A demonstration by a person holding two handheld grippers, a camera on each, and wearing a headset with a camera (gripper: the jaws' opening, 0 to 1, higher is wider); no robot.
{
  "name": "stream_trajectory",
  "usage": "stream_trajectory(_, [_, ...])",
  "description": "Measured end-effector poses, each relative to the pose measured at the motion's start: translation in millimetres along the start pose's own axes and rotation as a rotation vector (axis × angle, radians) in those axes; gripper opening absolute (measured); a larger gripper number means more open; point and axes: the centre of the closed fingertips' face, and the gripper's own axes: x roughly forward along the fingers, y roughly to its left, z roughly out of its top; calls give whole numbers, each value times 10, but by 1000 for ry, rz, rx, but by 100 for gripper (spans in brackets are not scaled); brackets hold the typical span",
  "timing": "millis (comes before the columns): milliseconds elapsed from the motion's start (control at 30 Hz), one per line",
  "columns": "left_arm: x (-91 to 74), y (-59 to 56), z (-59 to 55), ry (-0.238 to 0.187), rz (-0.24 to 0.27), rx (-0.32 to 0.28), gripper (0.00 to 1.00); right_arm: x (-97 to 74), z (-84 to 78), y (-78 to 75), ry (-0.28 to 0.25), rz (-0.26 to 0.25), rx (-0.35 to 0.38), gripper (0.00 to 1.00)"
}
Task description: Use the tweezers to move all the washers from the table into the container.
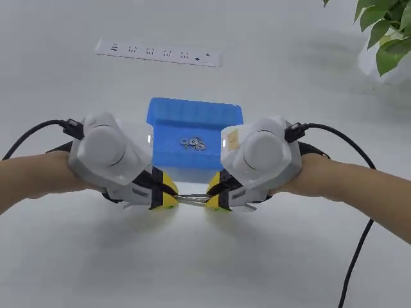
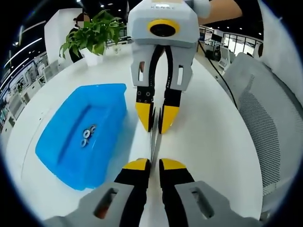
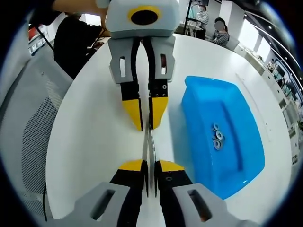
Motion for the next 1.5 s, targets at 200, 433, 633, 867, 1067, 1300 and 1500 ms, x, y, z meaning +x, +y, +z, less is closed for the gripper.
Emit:
stream_trajectory(200, [-11, 10, 7, 16, 32, 14, 17, 18, -8, 20, 9, 0, 29, 14])
stream_trajectory(433, [-102, 104, -67, 22, 119, -29, 24, 10, -15, 9, -27, -73, 43, 25])
stream_trajectory(633, [-430, 106, 124, -209, 253, -221, 31, -257, 162, -79, -235, -214, 188, 29])
stream_trajectory(867, [-1067, -159, 79, -366, 372, -340, 66, -952, 247, -143, -481, -446, 283, 42])
stream_trajectory(1067, [-1544, -261, 174, -519, 517, -422, 84, -1304, 176, -170, -554, -553, 387, 64])
stream_trajectory(1300, [-1756, -436, 364, -524, 562, -378, 100, -1381, 159, 117, -494, -534, 290, 87])
stream_trajectory(1500, [-1882, -438, 472, -511, 598, -319, 100, -1412, 92, 321, -472, -500, 282, 100])
